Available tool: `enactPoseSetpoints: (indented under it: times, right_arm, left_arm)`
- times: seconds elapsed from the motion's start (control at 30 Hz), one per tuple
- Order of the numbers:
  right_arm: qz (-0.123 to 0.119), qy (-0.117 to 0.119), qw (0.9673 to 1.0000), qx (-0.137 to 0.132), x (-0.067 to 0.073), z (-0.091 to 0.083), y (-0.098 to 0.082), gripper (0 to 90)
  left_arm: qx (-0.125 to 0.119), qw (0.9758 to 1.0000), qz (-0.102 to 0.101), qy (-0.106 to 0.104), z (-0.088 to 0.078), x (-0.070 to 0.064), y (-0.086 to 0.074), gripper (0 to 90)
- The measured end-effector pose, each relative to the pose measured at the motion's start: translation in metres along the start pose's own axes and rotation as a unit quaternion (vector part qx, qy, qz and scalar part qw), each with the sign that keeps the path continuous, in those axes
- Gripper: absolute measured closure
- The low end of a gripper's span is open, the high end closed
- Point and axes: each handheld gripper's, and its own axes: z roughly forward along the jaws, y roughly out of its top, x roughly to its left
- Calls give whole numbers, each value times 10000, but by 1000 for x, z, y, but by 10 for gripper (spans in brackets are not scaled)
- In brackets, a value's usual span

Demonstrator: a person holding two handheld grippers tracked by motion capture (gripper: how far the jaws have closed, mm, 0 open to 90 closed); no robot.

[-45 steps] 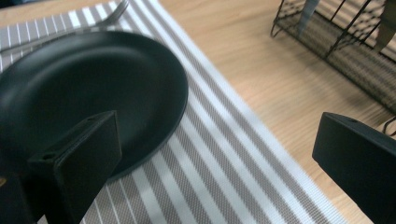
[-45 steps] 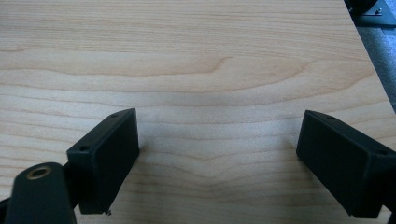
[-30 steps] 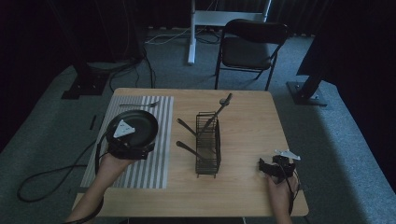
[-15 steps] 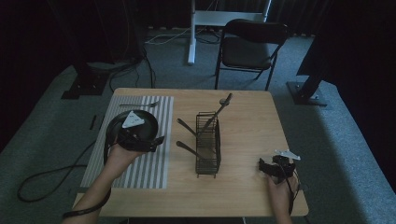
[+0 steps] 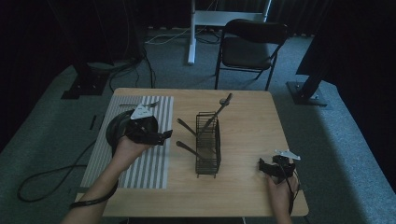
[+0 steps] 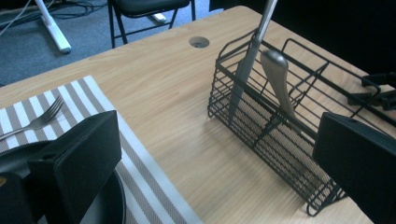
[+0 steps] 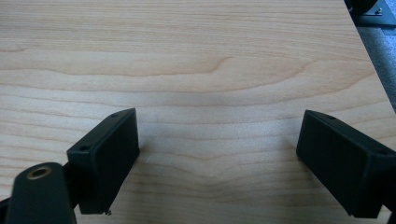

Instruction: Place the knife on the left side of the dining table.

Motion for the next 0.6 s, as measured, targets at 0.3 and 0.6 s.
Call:
enactPoseSetpoints:
  times: [0.3,0.6]
  right_arm:
    - [1,0,10000,1,0,0,0,121]
    - [2,0,10000,2,0,0,0,121]
  left_arm:
    - [38,9999,42,-111,14,-7,11,15]
    - [76,9997,-5,-239,27,-10,19,21]
